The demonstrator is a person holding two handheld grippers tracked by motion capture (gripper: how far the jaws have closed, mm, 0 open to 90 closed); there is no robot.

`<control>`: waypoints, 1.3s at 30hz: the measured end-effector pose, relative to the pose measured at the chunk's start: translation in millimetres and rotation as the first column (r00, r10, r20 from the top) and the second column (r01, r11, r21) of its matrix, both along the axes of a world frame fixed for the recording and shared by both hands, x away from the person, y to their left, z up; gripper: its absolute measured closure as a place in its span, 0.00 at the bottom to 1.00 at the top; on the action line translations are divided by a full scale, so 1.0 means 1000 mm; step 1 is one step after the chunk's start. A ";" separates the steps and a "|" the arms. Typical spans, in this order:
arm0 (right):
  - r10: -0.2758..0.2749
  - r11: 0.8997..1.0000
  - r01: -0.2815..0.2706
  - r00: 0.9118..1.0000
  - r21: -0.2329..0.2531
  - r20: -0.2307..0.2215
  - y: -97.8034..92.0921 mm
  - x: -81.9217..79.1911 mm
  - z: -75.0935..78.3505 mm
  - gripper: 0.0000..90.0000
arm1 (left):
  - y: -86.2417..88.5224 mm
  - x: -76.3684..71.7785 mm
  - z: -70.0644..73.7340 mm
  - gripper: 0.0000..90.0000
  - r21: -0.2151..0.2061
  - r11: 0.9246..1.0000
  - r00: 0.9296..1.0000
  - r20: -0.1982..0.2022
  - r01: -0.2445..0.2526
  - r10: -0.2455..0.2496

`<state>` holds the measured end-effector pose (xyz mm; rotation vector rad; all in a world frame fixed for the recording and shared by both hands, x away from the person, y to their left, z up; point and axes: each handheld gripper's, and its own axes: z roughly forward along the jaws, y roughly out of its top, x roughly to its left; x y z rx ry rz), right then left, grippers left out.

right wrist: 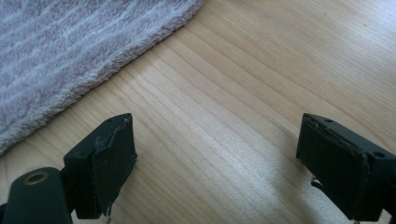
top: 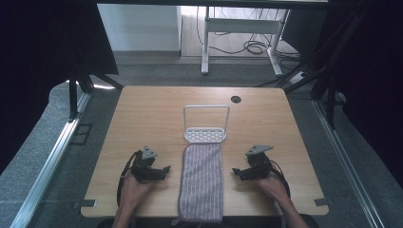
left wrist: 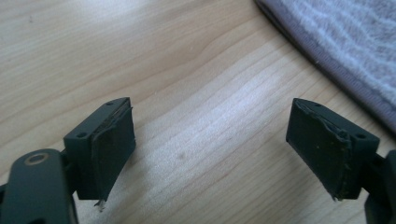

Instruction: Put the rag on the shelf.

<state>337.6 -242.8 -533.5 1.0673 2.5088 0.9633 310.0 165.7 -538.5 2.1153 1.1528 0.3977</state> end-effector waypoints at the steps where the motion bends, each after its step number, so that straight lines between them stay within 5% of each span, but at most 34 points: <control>1: -0.001 1.000 0.001 1.000 0.022 -0.019 0.000 0.002 0.002 0.15 | -0.002 0.001 0.003 0.18 0.002 1.000 1.000 -0.004 0.009 -0.009; 10: 0.016 0.999 -0.014 0.999 0.050 -0.035 0.007 0.008 0.014 0.15 | -0.018 0.010 0.021 0.20 0.018 0.997 0.997 0.012 0.076 -0.077; 14: 0.030 0.998 -0.028 0.999 0.063 -0.032 0.014 0.013 0.019 0.15 | -0.031 0.018 0.027 0.21 -0.019 0.990 0.990 0.002 0.140 -0.140; 21: 0.035 0.997 -0.032 0.999 0.077 -0.032 0.028 0.024 0.026 0.28 | -0.050 0.032 0.029 0.22 -0.004 0.981 0.981 0.003 0.192 -0.192; 27: 0.041 0.997 -0.038 0.999 0.068 -0.031 0.044 0.034 0.027 0.39 | -0.063 0.049 0.027 0.30 0.020 0.977 0.977 0.008 0.214 -0.214; 39: -0.001 0.998 0.003 0.999 0.065 -0.039 0.063 0.058 0.019 0.49 | -0.066 0.070 0.012 0.41 0.020 0.980 0.980 -0.001 0.200 -0.200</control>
